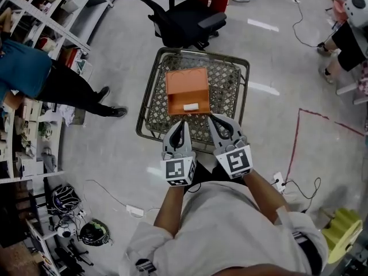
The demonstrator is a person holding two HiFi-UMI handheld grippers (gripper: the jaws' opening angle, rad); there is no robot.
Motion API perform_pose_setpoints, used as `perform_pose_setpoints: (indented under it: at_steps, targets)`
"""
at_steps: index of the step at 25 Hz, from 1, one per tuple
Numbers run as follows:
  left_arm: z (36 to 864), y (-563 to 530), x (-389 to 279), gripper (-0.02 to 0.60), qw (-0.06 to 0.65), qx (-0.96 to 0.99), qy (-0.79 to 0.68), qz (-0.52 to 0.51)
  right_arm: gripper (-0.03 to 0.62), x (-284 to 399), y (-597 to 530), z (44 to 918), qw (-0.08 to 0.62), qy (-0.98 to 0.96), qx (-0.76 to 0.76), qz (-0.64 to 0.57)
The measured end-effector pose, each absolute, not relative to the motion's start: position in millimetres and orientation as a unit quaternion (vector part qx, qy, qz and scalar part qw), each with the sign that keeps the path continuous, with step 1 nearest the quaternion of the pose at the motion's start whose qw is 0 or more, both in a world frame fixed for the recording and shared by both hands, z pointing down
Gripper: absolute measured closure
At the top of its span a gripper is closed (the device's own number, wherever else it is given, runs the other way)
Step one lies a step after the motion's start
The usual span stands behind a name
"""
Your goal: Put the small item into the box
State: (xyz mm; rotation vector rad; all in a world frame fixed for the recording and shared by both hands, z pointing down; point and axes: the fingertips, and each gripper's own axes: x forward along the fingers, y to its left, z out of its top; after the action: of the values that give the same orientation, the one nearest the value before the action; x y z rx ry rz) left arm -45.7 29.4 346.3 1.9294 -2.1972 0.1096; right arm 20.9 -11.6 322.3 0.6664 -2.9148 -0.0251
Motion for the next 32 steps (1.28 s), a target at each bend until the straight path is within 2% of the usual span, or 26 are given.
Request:
perform_pose_setpoints:
  at_steps: [5,12,25,32]
  targets:
    - [328,29,-18,0.572,0.106,0.649,-0.753,0.025,0.591,53,-17,293,0.055,-0.974,0.220,-0.028]
    - [291,35,-11,0.572,0.066,0.644,-0.762,0.015,0.591,70,-19,263,0.022,-0.971,0.235,-0.023]
    - [244,66,-50,0.572,0.010,0.647,-0.762,0.000,0.591,34,14,222,-0.011,-0.971,0.235,-0.034]
    - [246,73,-59,0.572,0.016,0.649,-0.761,-0.007,0.591,20,25,218,-0.012,-0.971,0.234,-0.045]
